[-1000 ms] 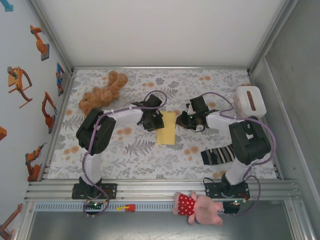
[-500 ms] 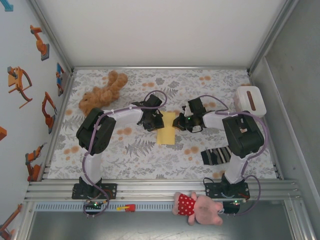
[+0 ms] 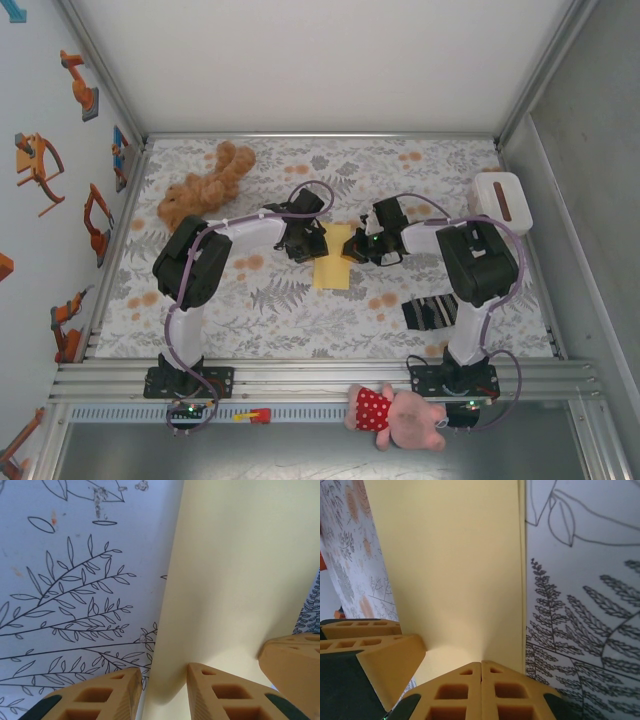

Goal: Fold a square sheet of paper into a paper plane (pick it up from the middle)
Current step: Hold the square sheet of paper at the center of the table.

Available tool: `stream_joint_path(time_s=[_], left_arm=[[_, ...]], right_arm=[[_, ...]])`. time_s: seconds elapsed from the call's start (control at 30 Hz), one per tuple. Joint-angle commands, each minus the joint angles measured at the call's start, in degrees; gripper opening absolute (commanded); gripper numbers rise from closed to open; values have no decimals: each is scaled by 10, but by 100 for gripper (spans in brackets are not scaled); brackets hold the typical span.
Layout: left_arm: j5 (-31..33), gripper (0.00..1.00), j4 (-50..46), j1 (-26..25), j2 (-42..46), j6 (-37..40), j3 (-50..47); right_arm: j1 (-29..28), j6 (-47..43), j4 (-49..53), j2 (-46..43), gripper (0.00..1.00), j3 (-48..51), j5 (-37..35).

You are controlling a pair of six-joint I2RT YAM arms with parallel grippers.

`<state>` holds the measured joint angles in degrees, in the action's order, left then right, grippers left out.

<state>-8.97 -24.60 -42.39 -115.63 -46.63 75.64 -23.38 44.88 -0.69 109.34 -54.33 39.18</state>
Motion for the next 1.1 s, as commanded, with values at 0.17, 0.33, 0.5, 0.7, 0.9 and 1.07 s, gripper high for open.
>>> stream_joint_path(time_s=[0.17,0.33,0.5,0.7,0.9,1.07], left_arm=[[10,32,-18,-11,-64,1,-38],[33,34,-51,-4,5,18,-5],[72,38,-55,6,88,33,27],[-21,35,51,10,124,25,-7],[-98,20,96,2,70,-10,-3],[-117,12,99,2,37,-23,4]], right_arm=[[12,-36,55,22,1,1,-24],[22,-75,104,31,0,-3,-48],[22,-119,161,44,0,-28,-63],[22,-134,185,58,0,-46,-69],[22,-136,186,60,0,-42,-77],[22,-133,187,66,0,-38,-79]])
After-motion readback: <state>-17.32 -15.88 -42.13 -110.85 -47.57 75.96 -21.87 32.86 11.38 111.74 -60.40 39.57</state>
